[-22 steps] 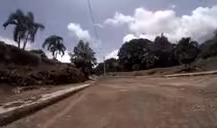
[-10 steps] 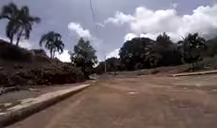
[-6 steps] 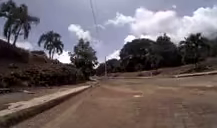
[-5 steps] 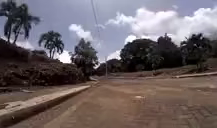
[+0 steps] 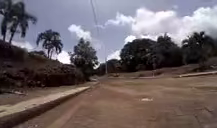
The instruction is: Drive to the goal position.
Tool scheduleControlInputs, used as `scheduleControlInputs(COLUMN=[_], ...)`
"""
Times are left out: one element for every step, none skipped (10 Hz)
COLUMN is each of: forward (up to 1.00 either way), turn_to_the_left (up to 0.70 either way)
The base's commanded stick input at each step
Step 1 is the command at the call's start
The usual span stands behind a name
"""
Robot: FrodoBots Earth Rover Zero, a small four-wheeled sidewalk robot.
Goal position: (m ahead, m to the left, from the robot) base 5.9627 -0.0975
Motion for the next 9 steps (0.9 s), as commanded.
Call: scheduleControlInputs(forward=[0.7, 0.7, 0.7, 0.7, 0.7, 0.7, 0.7, 0.7, 0.7], turn_to_the_left=[0.0, 0.0, 0.0, 0.0, 0.0, 0.0, 0.0, 0.0, 0.0])
